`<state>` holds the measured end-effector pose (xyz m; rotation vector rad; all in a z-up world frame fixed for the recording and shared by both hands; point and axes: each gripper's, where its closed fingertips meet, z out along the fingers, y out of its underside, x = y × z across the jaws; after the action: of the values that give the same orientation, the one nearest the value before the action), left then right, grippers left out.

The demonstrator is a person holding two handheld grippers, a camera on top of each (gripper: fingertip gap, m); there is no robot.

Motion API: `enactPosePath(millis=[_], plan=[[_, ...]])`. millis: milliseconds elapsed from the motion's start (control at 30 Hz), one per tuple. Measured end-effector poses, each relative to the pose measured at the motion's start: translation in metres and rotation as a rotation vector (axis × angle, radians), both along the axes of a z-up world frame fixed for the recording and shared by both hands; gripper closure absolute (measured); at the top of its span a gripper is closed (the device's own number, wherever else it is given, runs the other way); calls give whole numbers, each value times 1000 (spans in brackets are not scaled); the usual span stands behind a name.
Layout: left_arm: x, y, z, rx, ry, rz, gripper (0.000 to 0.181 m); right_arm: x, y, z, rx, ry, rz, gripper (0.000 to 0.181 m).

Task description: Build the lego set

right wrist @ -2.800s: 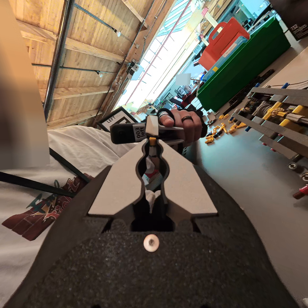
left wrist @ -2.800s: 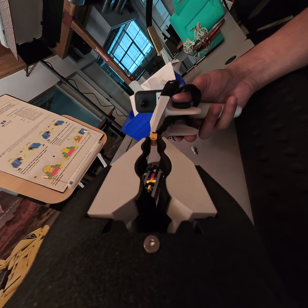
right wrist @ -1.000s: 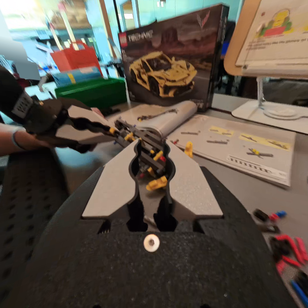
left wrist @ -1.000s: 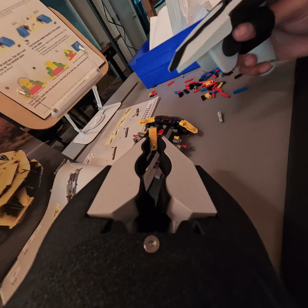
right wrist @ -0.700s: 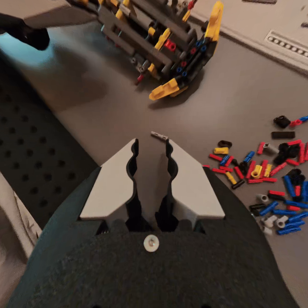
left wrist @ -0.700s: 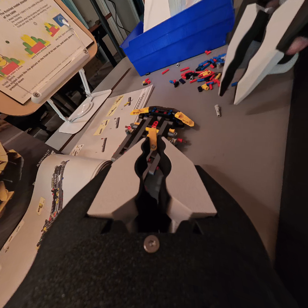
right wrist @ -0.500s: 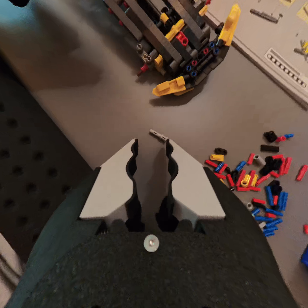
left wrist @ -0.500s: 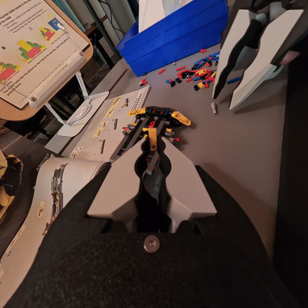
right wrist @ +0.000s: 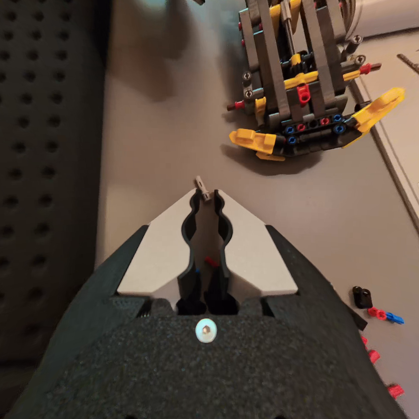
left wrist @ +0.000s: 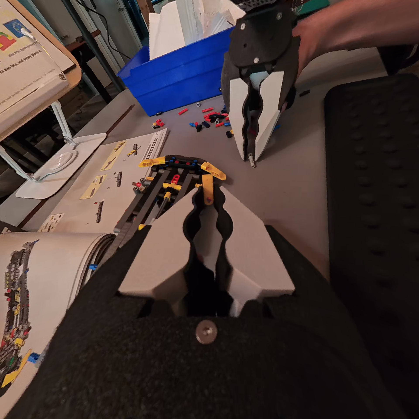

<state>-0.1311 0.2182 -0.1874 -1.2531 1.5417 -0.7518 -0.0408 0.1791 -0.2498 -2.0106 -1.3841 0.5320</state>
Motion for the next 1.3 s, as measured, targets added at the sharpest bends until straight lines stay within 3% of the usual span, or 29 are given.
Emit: enactPosePath(millis=[133, 233, 367, 467, 533, 667, 1000, 1167, 1300], plan=[[1, -3, -2, -8, 6, -10, 175, -7, 1, 0, 29, -22, 3, 175], [2, -1, -6, 12, 24, 14, 175, -12, 6, 1, -54, -39, -113, 176], [4, -2, -7, 41, 30, 20, 175, -59, 9, 51, -73, 285, -222, 176], [4, -6, -6, 43, 30, 15, 175, -82, 22, 95, -124, 633, -353, 176], [4, -9, 0, 19, 2, 5, 175, -91, 27, 103, -197, 771, -406, 176], [4, -10, 5, 23, -19, 5, 175, -102, 33, 101, -191, 825, -437, 176], [2, -9, 3, 124, 6, 25, 175, -113, 35, 89, 28, 672, -454, 175], [-2, 3, -1, 237, 39, 78, 175, -105, 35, 89, 42, 563, -471, 176], [-7, 18, 10, 325, 18, 148, 176, -84, 36, 67, 45, 229, -497, 176]])
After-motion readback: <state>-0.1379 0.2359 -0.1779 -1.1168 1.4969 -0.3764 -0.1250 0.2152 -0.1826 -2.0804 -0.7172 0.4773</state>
